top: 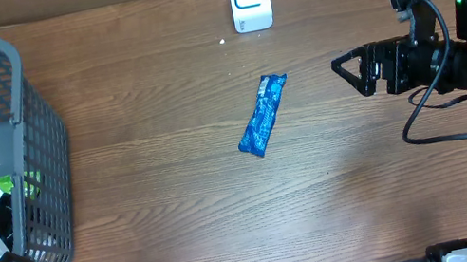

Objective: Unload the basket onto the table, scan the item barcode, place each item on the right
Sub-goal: 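Return the left gripper to the basket and grasp the white conditioner tube, then lift the white tube out and place it left of the blue wrapper, then reach into the basket and grasp the green snack bag with left gripper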

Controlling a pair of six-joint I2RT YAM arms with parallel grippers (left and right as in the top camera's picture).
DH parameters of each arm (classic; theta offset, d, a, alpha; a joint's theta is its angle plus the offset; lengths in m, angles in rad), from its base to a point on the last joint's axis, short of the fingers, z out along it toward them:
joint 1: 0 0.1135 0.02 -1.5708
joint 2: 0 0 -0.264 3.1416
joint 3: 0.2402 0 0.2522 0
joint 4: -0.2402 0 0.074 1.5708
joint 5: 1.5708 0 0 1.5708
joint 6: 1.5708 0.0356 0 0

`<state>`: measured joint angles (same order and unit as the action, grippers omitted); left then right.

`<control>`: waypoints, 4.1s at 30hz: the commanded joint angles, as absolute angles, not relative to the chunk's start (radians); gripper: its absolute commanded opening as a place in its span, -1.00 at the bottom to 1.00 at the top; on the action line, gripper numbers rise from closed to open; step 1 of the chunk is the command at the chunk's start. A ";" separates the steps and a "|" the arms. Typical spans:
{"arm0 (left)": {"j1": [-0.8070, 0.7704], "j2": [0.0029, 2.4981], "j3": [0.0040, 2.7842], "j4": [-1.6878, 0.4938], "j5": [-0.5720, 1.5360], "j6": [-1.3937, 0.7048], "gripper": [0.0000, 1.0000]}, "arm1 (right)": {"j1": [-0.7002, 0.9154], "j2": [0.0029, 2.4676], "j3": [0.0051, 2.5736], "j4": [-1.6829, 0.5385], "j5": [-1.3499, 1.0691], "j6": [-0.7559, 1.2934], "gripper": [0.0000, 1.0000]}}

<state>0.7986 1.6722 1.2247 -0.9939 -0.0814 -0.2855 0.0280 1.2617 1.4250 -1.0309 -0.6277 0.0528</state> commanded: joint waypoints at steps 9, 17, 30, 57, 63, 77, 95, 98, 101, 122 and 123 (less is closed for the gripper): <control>0.798 1.663 1.201 -0.953 -0.139 -0.266 1.00 | 0.033 1.260 1.452 -1.023 -0.630 0.057 1.00; 0.798 1.667 1.092 -0.821 -0.138 -0.271 0.68 | 0.033 1.269 1.452 -1.023 -0.630 0.057 1.00; 0.798 1.667 1.088 -0.784 -0.081 -0.295 -0.71 | 0.033 1.287 1.452 -1.023 -0.630 0.057 1.00; 0.677 1.666 2.303 -1.554 0.414 -0.009 -0.92 | 0.033 1.287 1.452 -1.024 -0.630 0.057 1.00; 0.398 1.668 2.270 -1.680 0.416 -0.001 -0.92 | 0.033 1.287 1.452 -1.021 -0.630 0.057 1.00; -0.170 1.682 1.541 -1.116 0.225 -0.218 -0.91 | 0.033 1.287 1.452 -1.024 -0.630 0.057 1.00; -0.273 1.867 1.293 -0.777 0.192 -0.218 0.85 | 0.033 1.287 1.452 -1.026 -0.630 0.057 1.00; -0.256 1.856 1.459 -0.929 0.163 -0.208 0.86 | 0.033 1.287 1.452 -1.029 -0.630 0.057 1.00; -0.222 1.837 1.649 -1.097 0.129 -0.206 0.86 | 0.033 1.287 1.452 -1.036 -0.630 0.057 1.00; 0.670 1.650 2.186 -1.620 -0.115 -0.288 0.99 | 0.033 1.287 1.452 -1.036 -0.630 0.057 1.00; 0.689 1.657 2.151 -1.597 -0.115 -0.282 0.99 | 0.033 1.287 1.452 -1.035 -0.630 0.057 1.00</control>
